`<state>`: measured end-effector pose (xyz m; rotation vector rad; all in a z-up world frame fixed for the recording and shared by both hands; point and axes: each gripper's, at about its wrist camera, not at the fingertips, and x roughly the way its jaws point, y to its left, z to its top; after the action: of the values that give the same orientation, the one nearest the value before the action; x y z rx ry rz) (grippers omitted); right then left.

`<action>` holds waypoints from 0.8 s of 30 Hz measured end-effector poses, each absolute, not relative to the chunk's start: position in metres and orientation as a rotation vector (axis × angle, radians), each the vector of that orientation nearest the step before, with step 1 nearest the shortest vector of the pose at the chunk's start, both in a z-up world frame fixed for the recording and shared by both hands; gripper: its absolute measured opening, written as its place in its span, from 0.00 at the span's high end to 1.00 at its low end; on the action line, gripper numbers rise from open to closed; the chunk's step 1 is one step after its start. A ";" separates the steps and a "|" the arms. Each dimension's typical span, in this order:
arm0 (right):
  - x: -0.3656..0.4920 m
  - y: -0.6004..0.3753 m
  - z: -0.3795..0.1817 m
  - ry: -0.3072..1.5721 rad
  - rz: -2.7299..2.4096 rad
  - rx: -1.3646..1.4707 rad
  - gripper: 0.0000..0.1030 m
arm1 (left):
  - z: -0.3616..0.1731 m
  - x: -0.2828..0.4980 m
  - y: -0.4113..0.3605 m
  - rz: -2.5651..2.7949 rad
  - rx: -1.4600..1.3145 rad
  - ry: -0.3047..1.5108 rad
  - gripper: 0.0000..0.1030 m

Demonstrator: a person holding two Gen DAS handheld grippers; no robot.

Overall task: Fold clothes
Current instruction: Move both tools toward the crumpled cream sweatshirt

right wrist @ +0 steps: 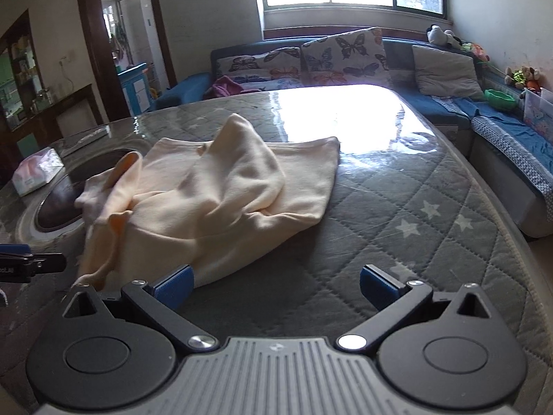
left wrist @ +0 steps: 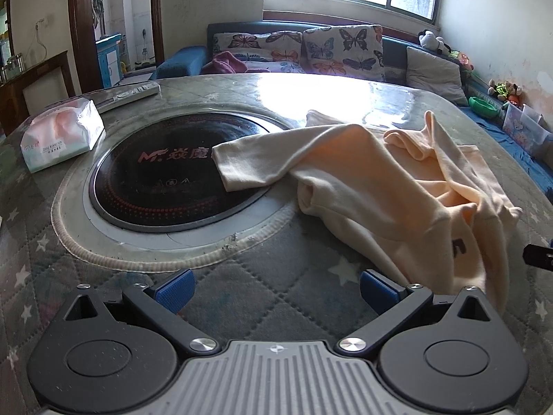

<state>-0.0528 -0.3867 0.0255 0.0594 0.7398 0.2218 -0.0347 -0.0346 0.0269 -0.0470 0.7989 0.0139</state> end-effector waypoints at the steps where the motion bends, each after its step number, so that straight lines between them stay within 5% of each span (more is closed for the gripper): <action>1: -0.055 -0.384 0.027 0.738 0.232 0.059 0.00 | 0.028 -0.036 -0.036 0.013 -0.045 0.798 0.00; 24: -0.078 -0.358 0.031 0.746 0.324 0.050 0.00 | 0.034 -0.053 -0.054 -0.027 -0.026 0.815 0.00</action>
<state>-0.0781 -0.3576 0.0315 0.0501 0.7457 0.3238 -0.0528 -0.0544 0.0342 -0.0259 0.8151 -0.0273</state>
